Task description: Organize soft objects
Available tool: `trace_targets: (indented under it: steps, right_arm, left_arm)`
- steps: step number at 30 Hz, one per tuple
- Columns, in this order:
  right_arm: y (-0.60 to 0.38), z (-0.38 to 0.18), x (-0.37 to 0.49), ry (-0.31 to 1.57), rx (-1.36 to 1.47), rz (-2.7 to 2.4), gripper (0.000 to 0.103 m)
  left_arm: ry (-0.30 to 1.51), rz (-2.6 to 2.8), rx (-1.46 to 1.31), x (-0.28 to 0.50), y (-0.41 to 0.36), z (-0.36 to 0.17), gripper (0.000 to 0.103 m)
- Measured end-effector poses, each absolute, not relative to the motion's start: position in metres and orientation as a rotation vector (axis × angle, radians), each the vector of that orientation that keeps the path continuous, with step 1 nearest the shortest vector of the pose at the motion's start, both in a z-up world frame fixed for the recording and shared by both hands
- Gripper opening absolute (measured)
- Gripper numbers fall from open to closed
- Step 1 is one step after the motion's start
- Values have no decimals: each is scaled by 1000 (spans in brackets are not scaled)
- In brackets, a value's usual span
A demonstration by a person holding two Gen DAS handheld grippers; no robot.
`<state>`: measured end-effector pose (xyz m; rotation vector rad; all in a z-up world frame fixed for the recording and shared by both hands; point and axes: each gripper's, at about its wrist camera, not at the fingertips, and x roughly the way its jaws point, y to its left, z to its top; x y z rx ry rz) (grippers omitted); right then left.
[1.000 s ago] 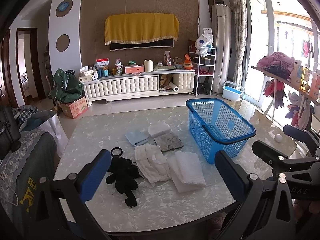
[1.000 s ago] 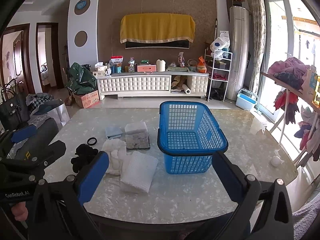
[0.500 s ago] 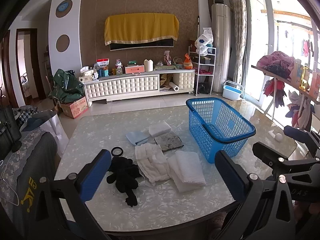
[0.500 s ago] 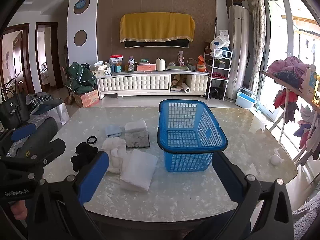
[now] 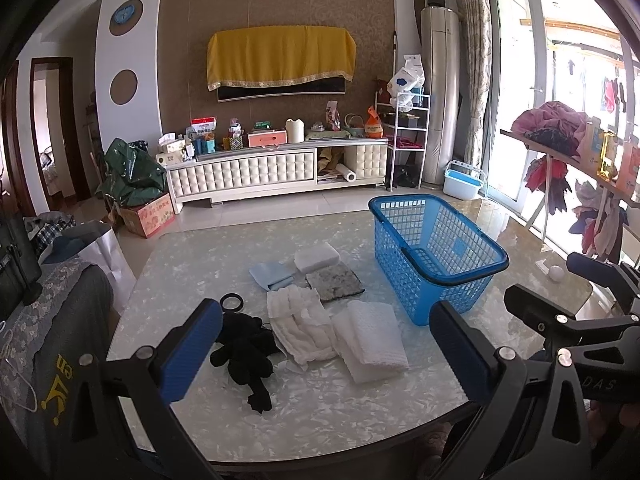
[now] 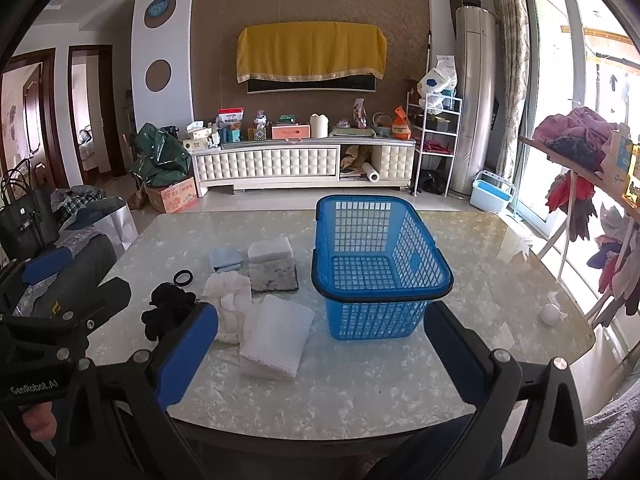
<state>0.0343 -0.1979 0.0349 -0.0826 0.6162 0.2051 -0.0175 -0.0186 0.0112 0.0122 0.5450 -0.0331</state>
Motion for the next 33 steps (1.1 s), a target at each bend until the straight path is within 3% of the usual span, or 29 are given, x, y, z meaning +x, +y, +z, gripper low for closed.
trace_targets:
  steps: [33]
  right_arm:
    - [-189, 43, 52, 624, -92, 255, 103]
  left_arm:
    - [540, -86, 9, -4, -12, 22, 103]
